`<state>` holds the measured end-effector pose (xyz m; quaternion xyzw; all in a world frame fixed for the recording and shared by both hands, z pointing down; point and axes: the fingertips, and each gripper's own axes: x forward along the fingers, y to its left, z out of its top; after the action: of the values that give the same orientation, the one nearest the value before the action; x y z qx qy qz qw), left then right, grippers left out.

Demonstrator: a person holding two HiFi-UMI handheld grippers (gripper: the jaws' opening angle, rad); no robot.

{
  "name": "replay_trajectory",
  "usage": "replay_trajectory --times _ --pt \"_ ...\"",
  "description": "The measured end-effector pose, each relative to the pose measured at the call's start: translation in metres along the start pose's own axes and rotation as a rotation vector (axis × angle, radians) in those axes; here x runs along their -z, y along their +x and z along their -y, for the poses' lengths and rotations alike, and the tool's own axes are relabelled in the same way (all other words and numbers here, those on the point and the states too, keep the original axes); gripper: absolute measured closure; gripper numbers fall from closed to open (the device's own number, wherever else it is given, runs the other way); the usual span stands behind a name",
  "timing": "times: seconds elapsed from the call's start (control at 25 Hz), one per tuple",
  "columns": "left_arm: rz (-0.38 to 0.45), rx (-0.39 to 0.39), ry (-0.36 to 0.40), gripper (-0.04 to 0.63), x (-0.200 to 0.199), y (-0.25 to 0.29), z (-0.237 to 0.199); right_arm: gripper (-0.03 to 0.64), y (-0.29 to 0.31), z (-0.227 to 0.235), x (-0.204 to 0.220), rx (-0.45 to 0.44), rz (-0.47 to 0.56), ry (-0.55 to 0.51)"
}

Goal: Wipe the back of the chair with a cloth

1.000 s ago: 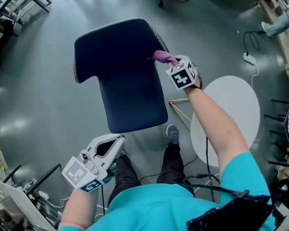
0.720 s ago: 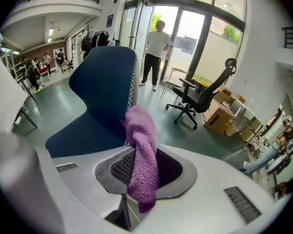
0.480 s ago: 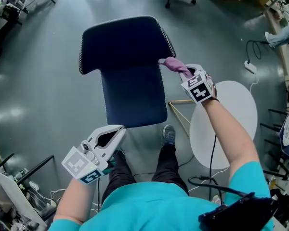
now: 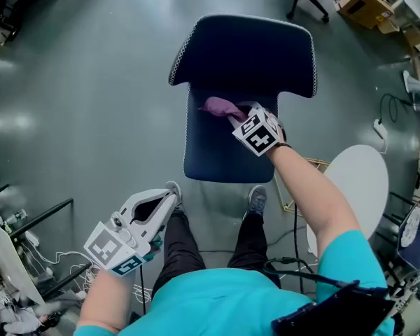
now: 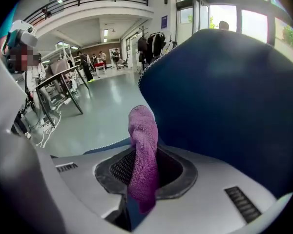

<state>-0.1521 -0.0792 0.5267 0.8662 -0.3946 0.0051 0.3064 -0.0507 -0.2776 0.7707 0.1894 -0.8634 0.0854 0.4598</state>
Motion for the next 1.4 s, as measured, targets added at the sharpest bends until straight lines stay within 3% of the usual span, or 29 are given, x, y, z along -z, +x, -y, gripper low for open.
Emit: replay_trajectory --times 0.32,0.64,1.08,1.4 --pt "0.033 -0.149 -0.081 0.592 0.026 -0.095 -0.080 0.531 0.126 -0.044 -0.063 -0.032 -0.033 -0.014" --pt "0.049 -0.205 -0.128 0.592 0.046 -0.153 -0.127 0.531 0.198 -0.055 -0.084 0.017 -0.083 0.008" --pt "0.035 -0.210 -0.087 0.592 0.038 -0.116 -0.147 0.531 0.213 -0.007 -0.054 0.066 -0.109 0.032" --pt "-0.001 -0.200 -0.011 0.592 0.047 -0.043 -0.146 0.531 0.191 0.048 0.002 0.116 -0.107 0.059"
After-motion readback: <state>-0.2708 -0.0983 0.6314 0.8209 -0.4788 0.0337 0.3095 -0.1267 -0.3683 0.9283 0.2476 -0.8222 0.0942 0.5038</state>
